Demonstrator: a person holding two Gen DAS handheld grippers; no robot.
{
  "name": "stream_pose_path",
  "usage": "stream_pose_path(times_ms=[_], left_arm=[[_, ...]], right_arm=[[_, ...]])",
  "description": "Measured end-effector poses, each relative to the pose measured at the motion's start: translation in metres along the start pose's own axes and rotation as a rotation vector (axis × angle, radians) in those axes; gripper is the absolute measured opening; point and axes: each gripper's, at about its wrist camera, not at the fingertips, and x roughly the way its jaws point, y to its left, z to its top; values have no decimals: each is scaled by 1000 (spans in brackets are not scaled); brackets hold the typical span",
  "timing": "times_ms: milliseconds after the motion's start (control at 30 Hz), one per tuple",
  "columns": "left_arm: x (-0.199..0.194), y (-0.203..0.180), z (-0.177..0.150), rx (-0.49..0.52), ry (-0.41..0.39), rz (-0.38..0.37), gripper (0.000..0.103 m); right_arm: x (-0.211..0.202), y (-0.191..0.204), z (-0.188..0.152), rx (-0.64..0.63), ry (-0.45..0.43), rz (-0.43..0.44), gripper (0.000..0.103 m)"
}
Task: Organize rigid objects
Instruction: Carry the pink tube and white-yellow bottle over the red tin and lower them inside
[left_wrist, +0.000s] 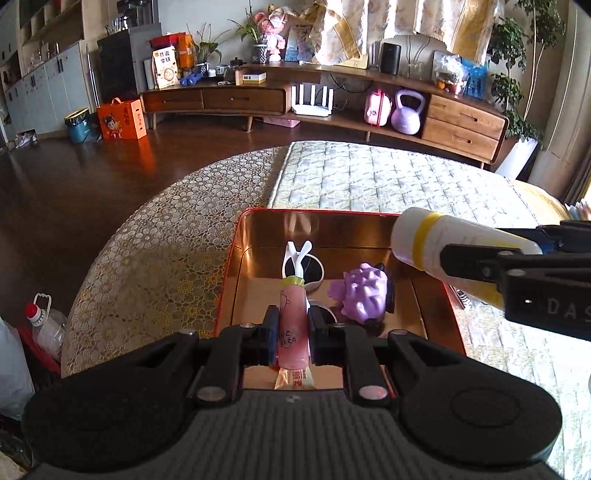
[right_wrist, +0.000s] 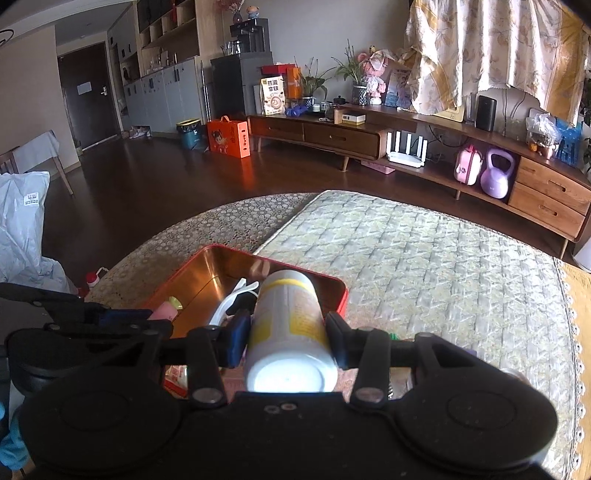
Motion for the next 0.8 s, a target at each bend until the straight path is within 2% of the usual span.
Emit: stream_pose_path(times_ms=[433, 800], left_arm=[[49, 3, 14, 7, 61, 32, 16], [68, 5, 14, 14, 110, 50, 16]], right_arm=[[58, 6, 11, -43, 60, 14, 44], [72, 5, 9, -57, 94, -3, 44]])
